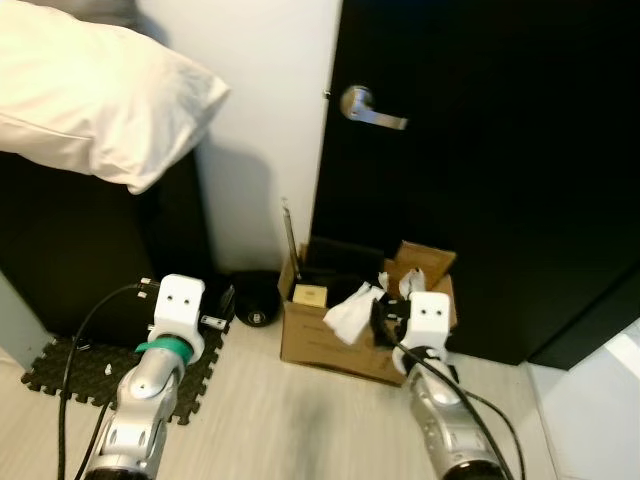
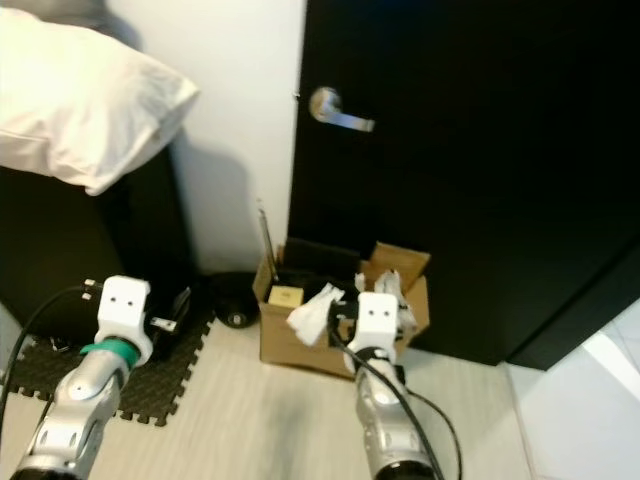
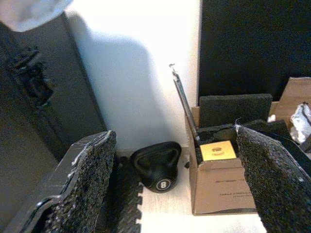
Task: Clean up the room
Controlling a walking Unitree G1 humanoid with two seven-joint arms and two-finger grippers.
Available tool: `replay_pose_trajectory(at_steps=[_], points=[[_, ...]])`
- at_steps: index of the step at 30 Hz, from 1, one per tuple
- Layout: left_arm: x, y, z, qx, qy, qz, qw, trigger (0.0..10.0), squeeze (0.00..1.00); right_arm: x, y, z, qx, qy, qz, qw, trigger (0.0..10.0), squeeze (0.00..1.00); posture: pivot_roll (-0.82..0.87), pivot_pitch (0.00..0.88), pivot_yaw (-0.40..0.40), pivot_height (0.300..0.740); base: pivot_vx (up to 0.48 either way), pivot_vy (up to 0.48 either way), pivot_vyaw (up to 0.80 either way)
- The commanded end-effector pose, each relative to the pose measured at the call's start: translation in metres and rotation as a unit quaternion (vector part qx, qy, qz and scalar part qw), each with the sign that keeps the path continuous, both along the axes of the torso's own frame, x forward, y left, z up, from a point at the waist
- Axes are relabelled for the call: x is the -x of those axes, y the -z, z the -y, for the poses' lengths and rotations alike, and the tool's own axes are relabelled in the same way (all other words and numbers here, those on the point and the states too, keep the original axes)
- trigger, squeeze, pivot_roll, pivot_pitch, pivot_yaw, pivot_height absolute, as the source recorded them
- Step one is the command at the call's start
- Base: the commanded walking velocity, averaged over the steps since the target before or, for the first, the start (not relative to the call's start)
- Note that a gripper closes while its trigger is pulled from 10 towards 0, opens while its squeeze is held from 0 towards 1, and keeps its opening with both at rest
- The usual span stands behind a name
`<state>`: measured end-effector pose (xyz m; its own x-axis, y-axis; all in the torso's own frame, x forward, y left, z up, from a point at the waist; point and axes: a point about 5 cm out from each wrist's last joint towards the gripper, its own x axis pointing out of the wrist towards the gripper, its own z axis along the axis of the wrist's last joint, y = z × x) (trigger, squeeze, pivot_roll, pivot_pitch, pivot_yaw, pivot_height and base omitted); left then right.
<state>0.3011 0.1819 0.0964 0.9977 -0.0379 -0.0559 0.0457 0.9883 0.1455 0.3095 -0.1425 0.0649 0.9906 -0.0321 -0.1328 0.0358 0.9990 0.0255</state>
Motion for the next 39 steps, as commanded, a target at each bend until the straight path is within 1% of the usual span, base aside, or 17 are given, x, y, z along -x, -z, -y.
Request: replay_pose_trajectory(at_steps=[1,6,8,12,23,39], points=[[0.0017,0.0057,0.0,-0.004,-0.001,-0.012,1.0,10.0,0.0,0.0017,0.0038,-0.002,0.008,-0.004,-0.006,1.0,10.0,0.0,0.15,0.0,0.016,0.74,0.0,0.0,0.0],[0.002,0.0065,0.001,-0.006,0.0,-0.014,1.0,10.0,0.0,0.0022,0.0046,-0.0026,0.017,-0.006,-0.008,1.0,10.0,0.0,0.15,0.0,0.014,0.74,0.0,0.0,0.0],[0.0024,0.0073,0.0017,-0.008,0.0,-0.015,1.0,10.0,0.0,0.0025,0.0053,-0.0031,0.03,-0.008,-0.009,0.999,10.0,0.0,0.15,0.0,0.012,0.74,0.0,0.0,0.8],[0.0025,0.0076,0.0018,-0.009,-0.001,-0.016,1.0,10.0,0.0,0.0027,0.0058,-0.0037,0.028,-0.011,-0.011,0.999,10.0,0.0,0.15,0.0,0.012,0.74,0.0,0.0,0.8],[0.0036,0.0093,0.0002,-0.011,-0.008,-0.019,1.0,10.0,0.0,0.0028,0.0066,-0.0061,0.0,-0.027,-0.018,0.999,10.0,0.0,0.15,0.0,0.004,0.74,0.0,0.0,0.8],[0.0074,0.012,-0.0033,-0.014,-0.017,-0.023,0.999,10.0,0.0,0.0032,0.0066,-0.0052,-0.005,-0.032,-0.02,0.999,10.0,0.0,0.14,0.0,-0.009,0.74,0.0,0.0,0.78]])
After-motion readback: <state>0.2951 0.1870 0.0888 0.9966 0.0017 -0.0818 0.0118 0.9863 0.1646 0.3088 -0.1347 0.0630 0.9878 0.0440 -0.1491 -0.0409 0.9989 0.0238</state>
